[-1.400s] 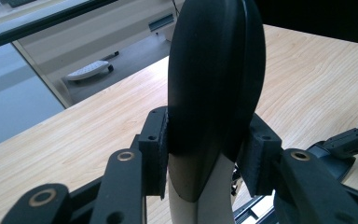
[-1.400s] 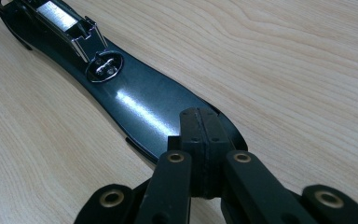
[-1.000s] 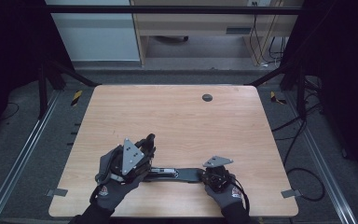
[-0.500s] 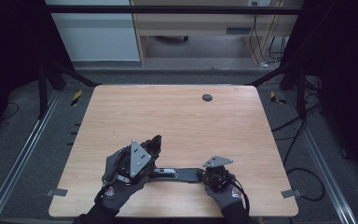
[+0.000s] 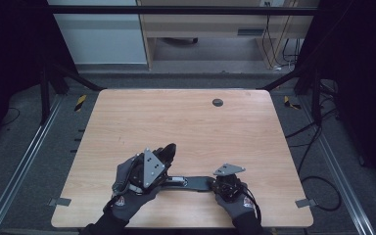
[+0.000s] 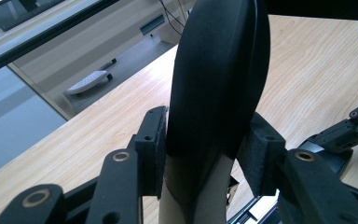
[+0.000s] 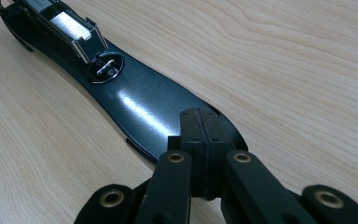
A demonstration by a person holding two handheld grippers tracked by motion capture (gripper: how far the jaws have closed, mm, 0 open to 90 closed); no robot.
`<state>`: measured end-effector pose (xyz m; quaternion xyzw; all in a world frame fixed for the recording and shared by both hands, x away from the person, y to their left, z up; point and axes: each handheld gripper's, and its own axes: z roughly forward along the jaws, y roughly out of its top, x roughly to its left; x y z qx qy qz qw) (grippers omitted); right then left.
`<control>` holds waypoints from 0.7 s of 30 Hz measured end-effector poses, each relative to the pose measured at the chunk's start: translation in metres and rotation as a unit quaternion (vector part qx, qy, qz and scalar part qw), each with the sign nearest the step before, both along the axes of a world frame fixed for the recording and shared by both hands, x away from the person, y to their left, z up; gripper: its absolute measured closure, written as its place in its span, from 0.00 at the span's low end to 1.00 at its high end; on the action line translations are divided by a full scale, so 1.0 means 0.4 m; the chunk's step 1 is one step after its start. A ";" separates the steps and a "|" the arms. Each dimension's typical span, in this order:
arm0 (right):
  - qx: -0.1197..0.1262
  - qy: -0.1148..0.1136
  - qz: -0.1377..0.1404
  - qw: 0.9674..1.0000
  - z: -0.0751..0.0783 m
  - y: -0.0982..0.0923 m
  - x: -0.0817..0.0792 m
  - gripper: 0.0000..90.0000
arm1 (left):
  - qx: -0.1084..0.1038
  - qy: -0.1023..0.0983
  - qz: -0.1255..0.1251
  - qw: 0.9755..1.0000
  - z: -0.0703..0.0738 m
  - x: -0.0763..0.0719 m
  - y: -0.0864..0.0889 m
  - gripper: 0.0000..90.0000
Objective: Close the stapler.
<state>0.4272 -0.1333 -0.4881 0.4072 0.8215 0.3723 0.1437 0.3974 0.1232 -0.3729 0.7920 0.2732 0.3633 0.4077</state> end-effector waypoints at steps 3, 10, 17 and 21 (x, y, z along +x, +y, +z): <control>0.000 -0.001 0.001 1.000 -0.001 -0.001 0.001 1.00 | 0.001 -0.001 -0.001 1.000 -0.003 0.000 -0.005 0.62; 0.003 0.002 0.000 1.000 0.000 -0.001 0.000 1.00 | 0.010 -0.004 -0.005 1.000 -0.009 -0.001 -0.018 0.61; 0.005 0.002 -0.001 1.000 -0.001 -0.002 0.000 1.00 | 0.016 -0.008 -0.008 1.000 -0.014 -0.002 -0.029 0.61; 0.006 0.002 -0.001 1.000 -0.001 -0.002 0.000 1.00 | 0.020 -0.008 -0.010 1.000 -0.017 -0.002 -0.035 0.61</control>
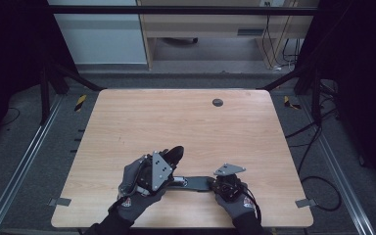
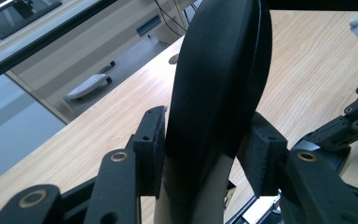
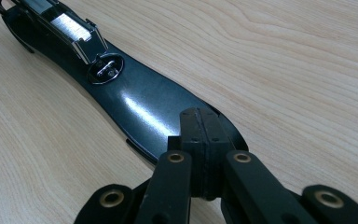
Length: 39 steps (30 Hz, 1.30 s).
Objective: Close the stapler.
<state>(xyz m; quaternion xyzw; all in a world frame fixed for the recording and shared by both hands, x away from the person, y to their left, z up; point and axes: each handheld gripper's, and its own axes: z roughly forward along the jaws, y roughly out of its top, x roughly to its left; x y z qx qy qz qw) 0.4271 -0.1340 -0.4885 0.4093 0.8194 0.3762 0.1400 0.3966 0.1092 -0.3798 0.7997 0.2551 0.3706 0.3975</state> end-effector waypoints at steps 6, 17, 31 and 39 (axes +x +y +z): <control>0.000 0.000 0.000 1.000 0.000 0.000 0.000 1.00 | 0.005 -0.001 -0.002 1.000 -0.004 0.000 -0.008 0.60; 0.001 0.000 0.000 1.000 0.000 0.000 0.000 1.00 | 0.008 -0.003 -0.004 1.000 -0.008 0.000 -0.015 0.60; 0.000 0.000 0.001 1.000 0.000 -0.001 0.000 1.00 | 0.030 -0.011 -0.010 0.999 -0.023 -0.002 -0.042 0.59; 0.001 0.001 0.001 1.000 0.000 0.001 -0.001 1.00 | 0.040 -0.013 -0.014 0.999 -0.032 -0.004 -0.055 0.59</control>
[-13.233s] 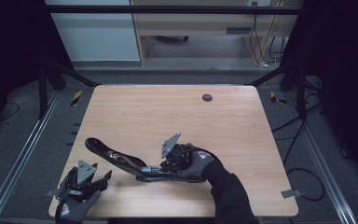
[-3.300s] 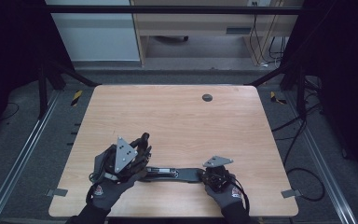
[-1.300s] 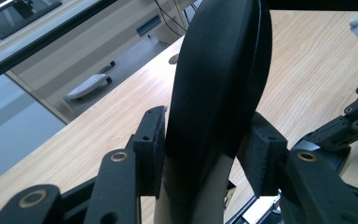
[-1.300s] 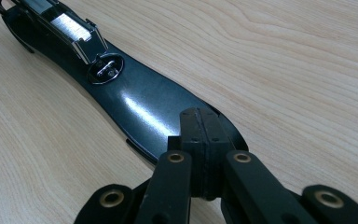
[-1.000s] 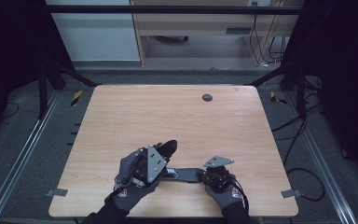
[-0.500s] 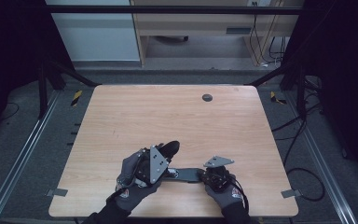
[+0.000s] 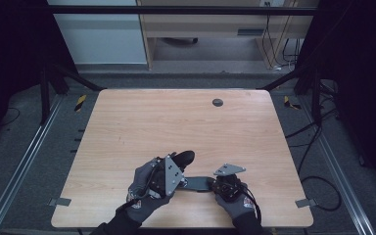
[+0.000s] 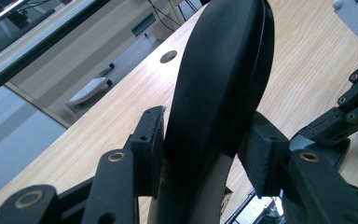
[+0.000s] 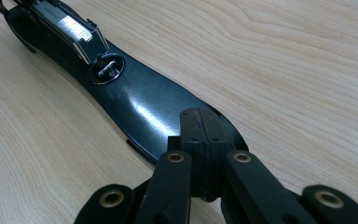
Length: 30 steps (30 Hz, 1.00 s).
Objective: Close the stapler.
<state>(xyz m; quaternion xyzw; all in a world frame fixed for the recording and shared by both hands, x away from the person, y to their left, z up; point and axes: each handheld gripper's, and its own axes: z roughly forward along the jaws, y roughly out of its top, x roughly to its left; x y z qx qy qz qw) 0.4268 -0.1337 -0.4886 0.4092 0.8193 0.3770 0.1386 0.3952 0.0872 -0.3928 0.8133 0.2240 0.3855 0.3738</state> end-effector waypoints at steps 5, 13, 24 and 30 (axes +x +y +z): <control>0.001 0.000 0.000 1.000 -0.001 0.000 0.000 1.00 | 0.004 -0.001 -0.002 1.000 -0.004 0.000 -0.006 0.59; -0.002 -0.001 0.002 1.000 0.000 0.001 0.000 1.00 | 0.015 -0.005 -0.006 1.000 -0.015 -0.002 -0.020 0.58; 0.004 0.001 0.001 1.000 -0.002 -0.001 0.000 1.00 | 0.031 -0.008 -0.011 0.999 -0.029 -0.003 -0.038 0.58; 0.008 0.000 0.002 1.000 -0.003 -0.002 0.001 1.00 | 0.043 -0.009 -0.014 0.999 -0.038 -0.003 -0.050 0.57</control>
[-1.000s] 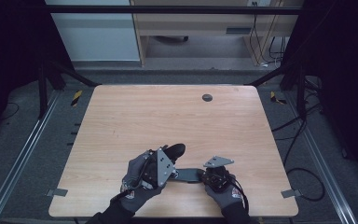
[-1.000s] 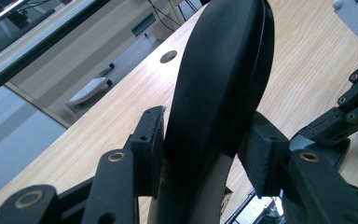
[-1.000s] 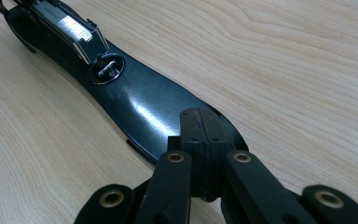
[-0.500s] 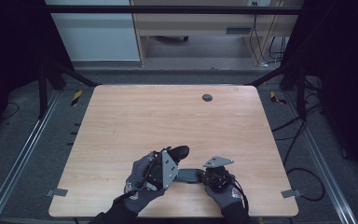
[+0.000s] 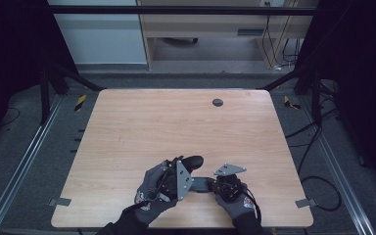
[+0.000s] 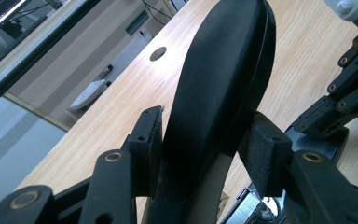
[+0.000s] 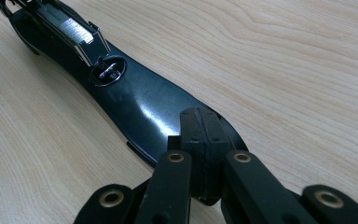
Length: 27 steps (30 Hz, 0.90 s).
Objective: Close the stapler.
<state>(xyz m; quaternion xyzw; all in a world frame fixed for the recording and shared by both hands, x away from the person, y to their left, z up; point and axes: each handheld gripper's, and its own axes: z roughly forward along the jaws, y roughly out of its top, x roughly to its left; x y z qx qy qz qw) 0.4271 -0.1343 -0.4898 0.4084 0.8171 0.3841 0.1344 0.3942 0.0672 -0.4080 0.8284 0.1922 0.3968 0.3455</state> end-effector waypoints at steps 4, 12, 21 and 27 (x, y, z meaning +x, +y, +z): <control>0.001 0.002 -0.001 1.000 0.000 0.000 0.000 1.00 | 0.004 0.000 -0.002 1.000 -0.006 0.000 -0.007 0.57; 0.000 0.004 -0.001 1.000 0.001 -0.001 -0.001 1.00 | 0.013 -0.002 -0.010 1.000 -0.018 -0.001 -0.016 0.56; 0.001 0.003 -0.001 1.000 0.000 -0.002 0.000 1.00 | 0.021 -0.004 -0.015 1.000 -0.028 -0.002 -0.024 0.56; 0.003 0.002 0.000 1.000 -0.001 -0.002 -0.001 1.00 | 0.027 -0.005 -0.018 0.999 -0.036 -0.002 -0.031 0.55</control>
